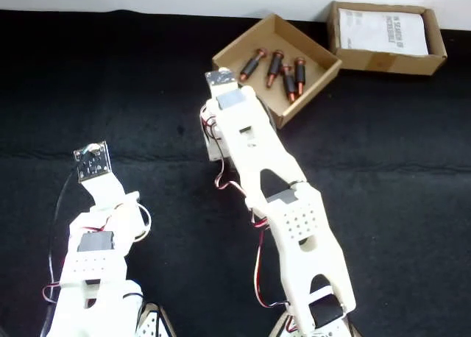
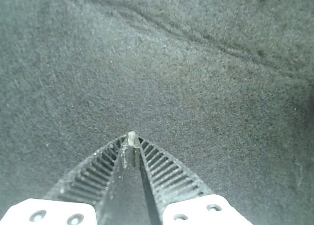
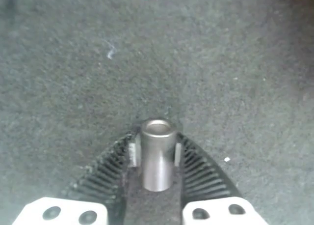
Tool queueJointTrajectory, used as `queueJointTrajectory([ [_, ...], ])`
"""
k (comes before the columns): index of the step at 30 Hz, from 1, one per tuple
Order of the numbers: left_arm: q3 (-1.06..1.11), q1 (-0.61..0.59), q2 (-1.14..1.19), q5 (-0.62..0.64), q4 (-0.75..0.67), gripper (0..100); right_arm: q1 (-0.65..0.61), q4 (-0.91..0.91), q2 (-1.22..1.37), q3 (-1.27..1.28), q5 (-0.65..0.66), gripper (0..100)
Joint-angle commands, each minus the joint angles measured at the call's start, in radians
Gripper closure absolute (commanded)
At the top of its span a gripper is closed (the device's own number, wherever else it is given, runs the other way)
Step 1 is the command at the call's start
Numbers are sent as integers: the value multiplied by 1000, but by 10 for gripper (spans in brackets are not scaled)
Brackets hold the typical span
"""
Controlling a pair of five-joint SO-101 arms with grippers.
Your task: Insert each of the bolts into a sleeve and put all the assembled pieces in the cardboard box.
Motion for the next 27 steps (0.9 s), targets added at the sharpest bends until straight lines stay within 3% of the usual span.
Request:
queueJointTrajectory([
  [1, -25, -13, -5, -3, -2, 987, 7, -24, 1, -18, -2, 992],
  [5, -27, -13, -5, -3, -2, 987, 44, -16, -13, -28, 3, 992],
  [11, -28, -13, -5, -3, -9, 987, 114, 38, -96, -240, 5, 992],
  [22, -24, -7, -4, 2, -11, 990, 162, 315, -239, -631, 0, 992],
  [27, -28, -7, -4, 126, -11, 987, 188, 315, -389, -651, 0, 992],
])
